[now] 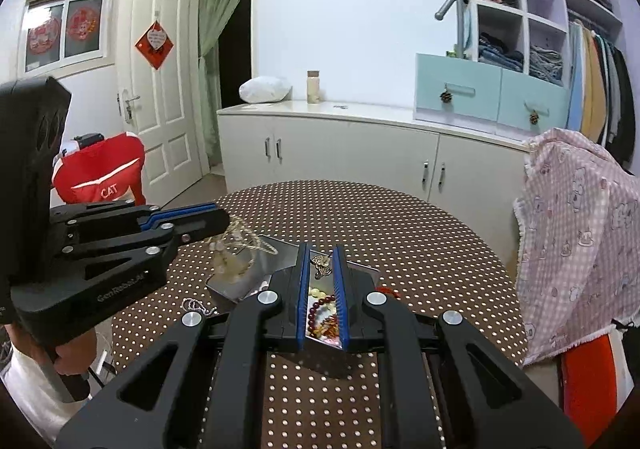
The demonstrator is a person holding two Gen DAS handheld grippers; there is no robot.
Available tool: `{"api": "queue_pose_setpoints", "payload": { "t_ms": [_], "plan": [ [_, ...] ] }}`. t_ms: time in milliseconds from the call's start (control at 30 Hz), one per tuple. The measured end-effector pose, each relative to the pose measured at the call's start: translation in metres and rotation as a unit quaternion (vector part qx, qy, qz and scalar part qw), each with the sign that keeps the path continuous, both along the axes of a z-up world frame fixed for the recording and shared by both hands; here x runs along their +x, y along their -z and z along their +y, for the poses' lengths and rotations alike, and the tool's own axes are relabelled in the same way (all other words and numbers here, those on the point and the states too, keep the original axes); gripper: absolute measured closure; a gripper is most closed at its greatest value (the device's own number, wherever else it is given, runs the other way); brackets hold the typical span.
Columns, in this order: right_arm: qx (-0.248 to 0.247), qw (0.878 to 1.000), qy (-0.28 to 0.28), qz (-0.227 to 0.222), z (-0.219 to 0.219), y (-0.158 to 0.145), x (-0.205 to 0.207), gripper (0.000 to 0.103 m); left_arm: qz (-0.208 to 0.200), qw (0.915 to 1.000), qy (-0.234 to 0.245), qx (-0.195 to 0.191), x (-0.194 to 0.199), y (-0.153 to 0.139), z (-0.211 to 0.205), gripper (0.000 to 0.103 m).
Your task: Organize jewelry
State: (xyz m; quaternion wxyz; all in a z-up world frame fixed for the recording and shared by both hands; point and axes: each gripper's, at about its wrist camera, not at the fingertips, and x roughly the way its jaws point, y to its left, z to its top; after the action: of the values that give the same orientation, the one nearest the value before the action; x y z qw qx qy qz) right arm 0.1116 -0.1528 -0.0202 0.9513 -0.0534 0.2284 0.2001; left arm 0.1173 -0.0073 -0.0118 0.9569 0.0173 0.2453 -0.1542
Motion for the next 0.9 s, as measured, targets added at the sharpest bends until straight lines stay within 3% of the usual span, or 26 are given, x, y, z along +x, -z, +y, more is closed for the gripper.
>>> {"api": "queue_pose_setpoints", "payload": {
  "t_ms": [133, 233, 267, 300, 367, 467, 900],
  "plan": [
    [-0.001, 1.0, -0.001, 0.024, 0.005, 0.004, 0.016, 0.088, 0.02, 0.9997, -0.008, 0.007, 0.014, 0.008, 0.0, 0.095],
    [0.002, 1.0, 0.001, 0.022, 0.0, 0.001, 0.017, 0.072, 0.041, 0.9989, -0.012, 0.019, 0.019, 0.012, 0.001, 0.095],
    [0.003, 1.0, 0.005, 0.02, -0.003, 0.001, 0.016, 0.059, 0.044, 0.9988, -0.014, 0.019, 0.02, 0.013, 0.003, 0.093],
    [0.004, 1.0, 0.01, 0.018, -0.005, 0.0, 0.016, 0.054, 0.046, 0.9987, -0.016, 0.019, 0.022, 0.014, 0.005, 0.088],
    [0.008, 1.0, 0.013, 0.021, -0.008, 0.0, 0.015, 0.053, 0.05, 0.9985, -0.017, 0.015, 0.023, 0.016, 0.008, 0.033],
    [0.01, 0.999, 0.018, 0.028, -0.011, 0.002, 0.016, 0.051, 0.028, 0.9994, -0.017, 0.007, 0.016, 0.015, 0.013, 0.032],
    [0.019, 0.998, 0.031, 0.046, -0.019, 0.009, 0.016, 0.049, 0.039, 0.9989, -0.021, 0.017, 0.015, 0.021, 0.017, 0.032]
  ]
}}
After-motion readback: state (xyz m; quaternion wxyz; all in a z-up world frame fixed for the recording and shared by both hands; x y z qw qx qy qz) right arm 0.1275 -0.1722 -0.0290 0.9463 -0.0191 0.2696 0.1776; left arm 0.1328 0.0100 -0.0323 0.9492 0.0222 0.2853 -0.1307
